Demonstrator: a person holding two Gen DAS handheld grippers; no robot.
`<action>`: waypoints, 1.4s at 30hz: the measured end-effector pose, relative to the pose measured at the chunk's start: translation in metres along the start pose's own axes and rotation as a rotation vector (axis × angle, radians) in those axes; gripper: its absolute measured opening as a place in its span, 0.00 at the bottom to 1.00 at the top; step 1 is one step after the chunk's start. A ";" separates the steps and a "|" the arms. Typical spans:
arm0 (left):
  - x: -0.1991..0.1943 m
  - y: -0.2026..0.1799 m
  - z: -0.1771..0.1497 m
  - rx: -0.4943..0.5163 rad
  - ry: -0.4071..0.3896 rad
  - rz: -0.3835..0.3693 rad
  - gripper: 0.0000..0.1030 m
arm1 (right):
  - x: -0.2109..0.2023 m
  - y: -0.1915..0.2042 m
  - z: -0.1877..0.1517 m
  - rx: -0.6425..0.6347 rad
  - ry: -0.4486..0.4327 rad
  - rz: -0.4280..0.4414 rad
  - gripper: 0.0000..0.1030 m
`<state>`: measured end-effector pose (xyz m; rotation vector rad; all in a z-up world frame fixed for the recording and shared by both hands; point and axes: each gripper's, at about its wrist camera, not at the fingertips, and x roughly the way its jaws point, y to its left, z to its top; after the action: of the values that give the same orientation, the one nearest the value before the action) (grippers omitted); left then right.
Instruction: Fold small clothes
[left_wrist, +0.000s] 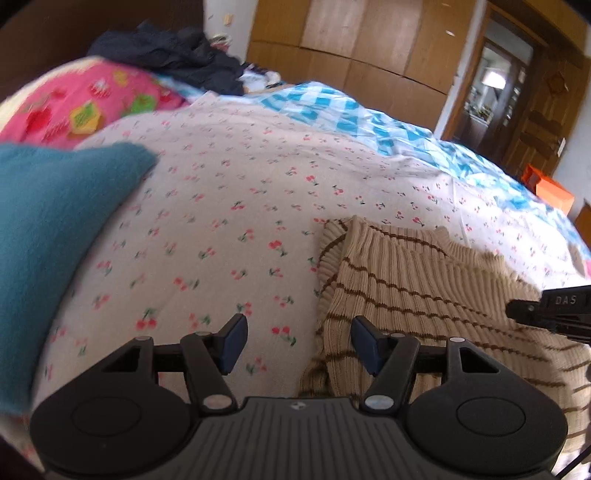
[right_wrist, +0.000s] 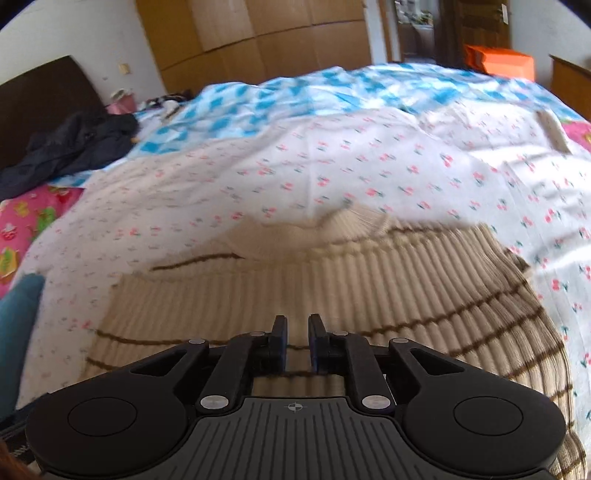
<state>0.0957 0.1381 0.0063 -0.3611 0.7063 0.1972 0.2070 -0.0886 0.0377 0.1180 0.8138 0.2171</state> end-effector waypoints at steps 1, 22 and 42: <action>-0.004 0.003 -0.001 -0.028 0.011 -0.009 0.65 | -0.001 0.007 0.002 -0.017 0.011 0.031 0.15; -0.021 0.026 -0.020 -0.176 0.117 -0.122 0.65 | 0.088 0.172 0.008 -0.367 0.317 0.066 0.55; -0.033 -0.008 -0.044 0.007 0.066 0.000 0.85 | 0.067 0.132 0.027 -0.345 0.252 0.175 0.11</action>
<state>0.0478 0.1118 -0.0006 -0.3617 0.7716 0.1838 0.2519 0.0546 0.0329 -0.1668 1.0053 0.5417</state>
